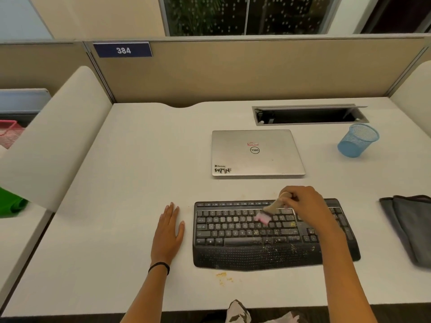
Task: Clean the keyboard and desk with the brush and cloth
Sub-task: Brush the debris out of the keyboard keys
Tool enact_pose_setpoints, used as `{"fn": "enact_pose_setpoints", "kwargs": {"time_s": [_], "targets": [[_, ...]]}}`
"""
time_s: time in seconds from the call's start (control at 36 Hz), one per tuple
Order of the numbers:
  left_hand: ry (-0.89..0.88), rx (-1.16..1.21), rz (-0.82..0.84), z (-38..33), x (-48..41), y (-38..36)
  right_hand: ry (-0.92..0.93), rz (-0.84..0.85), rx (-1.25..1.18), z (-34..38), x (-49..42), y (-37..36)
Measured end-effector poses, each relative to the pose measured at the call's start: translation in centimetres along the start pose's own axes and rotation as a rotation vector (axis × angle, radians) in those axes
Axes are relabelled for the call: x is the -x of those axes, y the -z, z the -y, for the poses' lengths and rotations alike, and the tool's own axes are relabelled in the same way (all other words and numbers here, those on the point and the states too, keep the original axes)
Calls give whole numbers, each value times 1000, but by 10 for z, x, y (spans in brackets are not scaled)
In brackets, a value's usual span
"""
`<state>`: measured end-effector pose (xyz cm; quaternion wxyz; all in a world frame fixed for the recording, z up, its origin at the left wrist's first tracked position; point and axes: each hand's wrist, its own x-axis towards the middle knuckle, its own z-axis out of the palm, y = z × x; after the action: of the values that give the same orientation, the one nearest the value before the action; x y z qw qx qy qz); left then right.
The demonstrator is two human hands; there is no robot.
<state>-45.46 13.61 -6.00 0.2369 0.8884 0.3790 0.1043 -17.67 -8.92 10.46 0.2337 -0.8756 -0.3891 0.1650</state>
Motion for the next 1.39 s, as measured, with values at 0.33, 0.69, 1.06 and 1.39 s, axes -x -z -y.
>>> {"fn": "enact_pose_setpoints", "kwargs": {"time_s": [0.33, 0.69, 1.06, 1.39], "targets": [[10, 0, -1, 0, 0, 0, 7, 84, 1, -5, -7, 11], [-2, -2, -9, -1, 1, 1, -20, 142, -26, -8, -8, 15], [5, 0, -9, -1, 0, 0, 42, -33, -109, 3, -13, 1], [11, -4, -6, 1, 0, -2, -2, -85, 93, -15, -15, 7]]}}
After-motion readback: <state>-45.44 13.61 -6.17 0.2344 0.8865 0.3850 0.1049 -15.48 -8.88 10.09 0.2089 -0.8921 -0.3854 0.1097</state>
